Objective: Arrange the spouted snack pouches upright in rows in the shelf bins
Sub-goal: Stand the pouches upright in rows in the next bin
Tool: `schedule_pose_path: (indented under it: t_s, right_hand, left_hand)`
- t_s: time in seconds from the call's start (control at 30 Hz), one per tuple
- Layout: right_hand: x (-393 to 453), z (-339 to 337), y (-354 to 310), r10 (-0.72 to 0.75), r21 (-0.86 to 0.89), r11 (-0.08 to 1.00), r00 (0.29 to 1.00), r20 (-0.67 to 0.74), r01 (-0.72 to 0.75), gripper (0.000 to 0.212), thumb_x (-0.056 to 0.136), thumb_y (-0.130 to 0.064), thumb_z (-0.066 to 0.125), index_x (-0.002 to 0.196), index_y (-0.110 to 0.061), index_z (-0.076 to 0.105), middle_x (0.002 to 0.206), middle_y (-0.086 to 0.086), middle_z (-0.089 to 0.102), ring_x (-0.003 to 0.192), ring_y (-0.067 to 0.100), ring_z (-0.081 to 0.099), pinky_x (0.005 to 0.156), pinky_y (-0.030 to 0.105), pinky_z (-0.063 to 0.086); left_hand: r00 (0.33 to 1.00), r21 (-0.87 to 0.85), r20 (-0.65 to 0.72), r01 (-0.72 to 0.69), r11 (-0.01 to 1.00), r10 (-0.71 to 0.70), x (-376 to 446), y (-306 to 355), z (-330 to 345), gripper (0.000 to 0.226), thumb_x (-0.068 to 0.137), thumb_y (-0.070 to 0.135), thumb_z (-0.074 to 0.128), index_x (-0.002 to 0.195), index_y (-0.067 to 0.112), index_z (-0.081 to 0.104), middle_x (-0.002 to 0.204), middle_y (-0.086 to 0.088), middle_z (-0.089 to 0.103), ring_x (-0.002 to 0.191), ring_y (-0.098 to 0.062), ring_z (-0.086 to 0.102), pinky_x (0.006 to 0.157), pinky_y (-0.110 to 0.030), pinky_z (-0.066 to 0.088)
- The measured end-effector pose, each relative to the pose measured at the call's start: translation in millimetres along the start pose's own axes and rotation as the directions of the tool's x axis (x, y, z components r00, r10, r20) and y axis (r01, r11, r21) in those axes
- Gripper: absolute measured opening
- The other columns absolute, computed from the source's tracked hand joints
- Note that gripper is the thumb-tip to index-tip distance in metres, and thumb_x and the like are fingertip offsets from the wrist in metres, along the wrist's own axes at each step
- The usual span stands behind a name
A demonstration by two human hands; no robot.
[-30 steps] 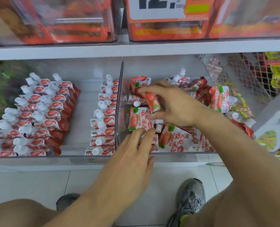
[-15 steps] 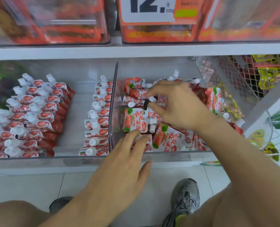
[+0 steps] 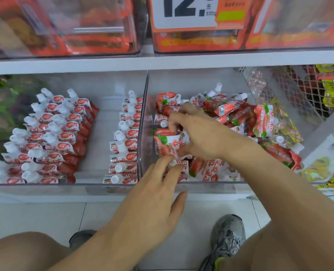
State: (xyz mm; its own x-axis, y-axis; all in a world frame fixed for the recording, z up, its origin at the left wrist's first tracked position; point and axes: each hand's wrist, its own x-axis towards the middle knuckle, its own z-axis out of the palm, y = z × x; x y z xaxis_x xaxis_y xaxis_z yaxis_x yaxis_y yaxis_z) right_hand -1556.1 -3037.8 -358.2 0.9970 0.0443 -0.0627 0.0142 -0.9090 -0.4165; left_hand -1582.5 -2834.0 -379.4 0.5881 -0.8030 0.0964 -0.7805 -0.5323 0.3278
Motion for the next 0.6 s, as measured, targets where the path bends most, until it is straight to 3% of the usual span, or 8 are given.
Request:
schedule_pose_path:
  t_s: [0.1,0.23,0.33,0.43,0.5,0.6]
  right_hand:
    - [-9.5,-6.8,1.2,-0.051,0.108,0.992,0.990,-0.128,0.065,0.049,0.073,-0.001,0.074,0.096,-0.032,0.044,0.094,0.001,0.061,0.082,0.024,0.060,0.070,0.042,0.051]
    - [-11.0,-13.6,3.2,0.016,0.211,0.976,0.958,-0.286,0.047,0.047,0.071,-0.012,0.081,0.110,-0.020,0.057,0.095,-0.005,0.070,0.082,0.009,0.065,0.068,0.012,0.049]
    - [-5.3,-0.6,3.0,-0.056,0.224,0.971,0.988,-0.144,0.087,0.030,0.073,-0.024,0.084,0.100,-0.024,0.072,0.093,-0.012,0.073,0.086,0.001,0.066,0.077,0.022,0.053]
    - [1.0,16.7,2.3,-0.123,0.288,0.953,0.989,0.079,0.096,0.027,0.082,-0.016,0.075,0.107,-0.026,0.074,0.104,-0.014,0.073,0.097,-0.006,0.063,0.087,0.014,0.049]
    - [4.5,19.0,6.4,-0.121,0.337,0.938,0.987,0.102,0.080,0.022,0.084,-0.017,0.075,0.104,-0.025,0.073,0.104,-0.014,0.072,0.100,-0.005,0.064,0.095,0.025,0.051]
    - [3.2,8.1,13.3,-0.090,0.467,0.884,0.977,0.192,-0.010,0.022,0.083,-0.014,0.077,0.103,-0.019,0.073,0.101,-0.010,0.075,0.098,0.002,0.068,0.094,0.036,0.055]
  left_hand:
    - [1.000,0.008,0.005,0.002,1.000,-0.002,-2.5,-0.1,-0.2,0.046,0.089,0.043,0.050,0.128,0.020,0.050,0.140,0.002,0.041,0.116,-0.013,0.053,0.092,-0.024,0.047]
    - [1.000,0.009,0.016,0.013,1.000,-0.013,-3.8,2.2,-1.1,0.049,0.090,0.046,0.042,0.132,0.022,0.047,0.144,0.001,0.041,0.120,-0.016,0.054,0.093,-0.027,0.048]
    - [1.000,0.029,0.009,0.011,1.000,-0.012,-3.0,3.5,-2.1,0.052,0.089,0.047,0.043,0.134,0.022,0.045,0.143,0.000,0.044,0.119,-0.016,0.055,0.093,-0.025,0.047]
    - [1.000,0.017,0.002,0.014,1.000,-0.014,-2.4,4.3,-2.8,0.052,0.087,0.045,0.046,0.133,0.021,0.046,0.141,0.000,0.045,0.116,-0.015,0.055,0.097,-0.023,0.038]
    - [1.000,0.018,0.003,0.018,1.000,-0.018,-2.7,4.3,-2.4,0.051,0.088,0.045,0.046,0.134,0.022,0.046,0.142,0.001,0.043,0.118,-0.013,0.054,0.097,-0.020,0.037]
    - [0.999,-0.029,-0.032,0.008,1.000,-0.009,-0.7,5.1,-1.7,0.053,0.089,0.044,0.047,0.137,0.020,0.043,0.144,0.001,0.039,0.126,-0.014,0.046,0.105,-0.020,0.029]
